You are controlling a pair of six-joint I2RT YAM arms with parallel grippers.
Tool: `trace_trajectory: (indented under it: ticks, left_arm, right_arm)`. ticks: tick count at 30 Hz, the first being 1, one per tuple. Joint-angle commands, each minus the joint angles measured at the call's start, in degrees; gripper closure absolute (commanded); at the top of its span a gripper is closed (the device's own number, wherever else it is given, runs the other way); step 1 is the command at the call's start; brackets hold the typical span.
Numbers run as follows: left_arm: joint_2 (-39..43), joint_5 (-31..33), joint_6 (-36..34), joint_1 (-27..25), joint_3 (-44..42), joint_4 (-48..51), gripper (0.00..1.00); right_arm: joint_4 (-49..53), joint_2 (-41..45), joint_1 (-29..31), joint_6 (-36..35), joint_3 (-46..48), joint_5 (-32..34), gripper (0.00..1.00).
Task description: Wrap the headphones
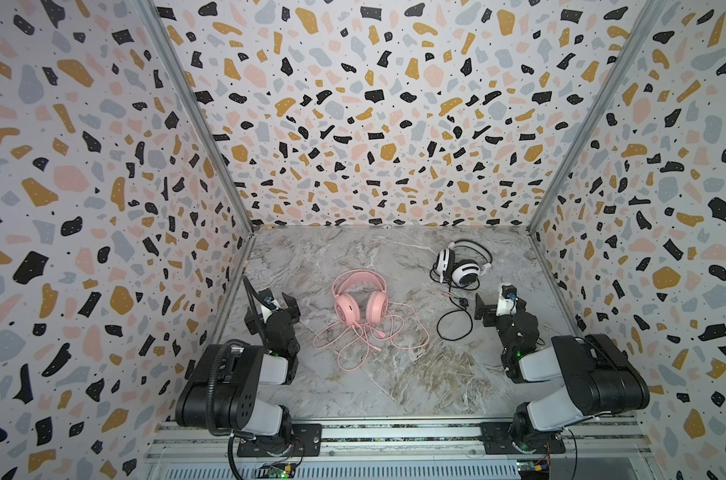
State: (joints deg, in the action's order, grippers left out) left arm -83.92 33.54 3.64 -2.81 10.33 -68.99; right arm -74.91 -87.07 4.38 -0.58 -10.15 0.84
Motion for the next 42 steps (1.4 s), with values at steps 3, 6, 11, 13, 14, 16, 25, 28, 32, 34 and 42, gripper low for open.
trace_trajectory:
  ticks: [3, 6, 11, 13, 14, 16, 25, 28, 32, 34, 42]
  left_arm:
    - [0.20, 0.74, 0.05, -0.18, 1.01, -2.20, 0.00]
    - [0.25, 0.74, 0.05, -0.18, 1.01, -2.20, 0.00]
    - [0.24, 0.74, 0.05, -0.18, 1.01, -2.22, 0.00]
    - [0.24, 0.75, 0.10, -0.18, 1.01, -2.22, 0.00]
    - [0.18, 0.74, 0.06, -0.18, 1.01, -2.22, 0.00]
    - [0.23, 0.73, 0.06, -0.18, 1.10, -2.12, 0.00]
    - [0.20, 0.74, 0.05, -0.22, 1.10, -2.20, 0.00]
    - [0.23, 0.74, 0.05, -0.18, 1.10, -2.13, 0.00]
    - [0.66, -0.30, -0.48, -0.18, 1.38, -1.54, 0.00]
    - [2.26, 0.06, -0.26, -0.18, 2.89, 2.32, 0.00]
    - [10.42, 1.93, 10.83, -0.18, 17.93, 37.29, 0.00]
  right_arm:
    - [-0.01, 0.41, -0.12, -0.36, -1.02, -0.09, 0.01]
    - [0.02, 0.42, -0.13, -0.36, -1.01, -0.14, 0.01]
    - [0.03, 0.42, -0.16, -0.36, -1.01, -0.13, 0.01]
    - [0.01, 0.47, -0.16, -0.38, -1.05, -0.14, 0.01]
    - [-0.01, 0.42, -0.12, -0.31, -1.01, -0.07, 0.01]
    - [0.01, 0.41, -0.14, -0.35, -1.01, -0.14, 0.01]
    - [0.21, 0.40, -0.14, -0.33, -1.22, -0.09, 0.01]
    - [0.22, 0.43, -0.14, -0.33, -1.11, -0.14, 0.01]
    - [-0.37, 0.66, -0.03, -0.52, -0.80, 0.48, 0.01]
    - [-0.75, 2.34, 0.78, -0.04, 0.17, 4.21, 0.01]
    - [20.63, 20.98, 0.86, 5.84, -5.81, 7.04, 0.01]
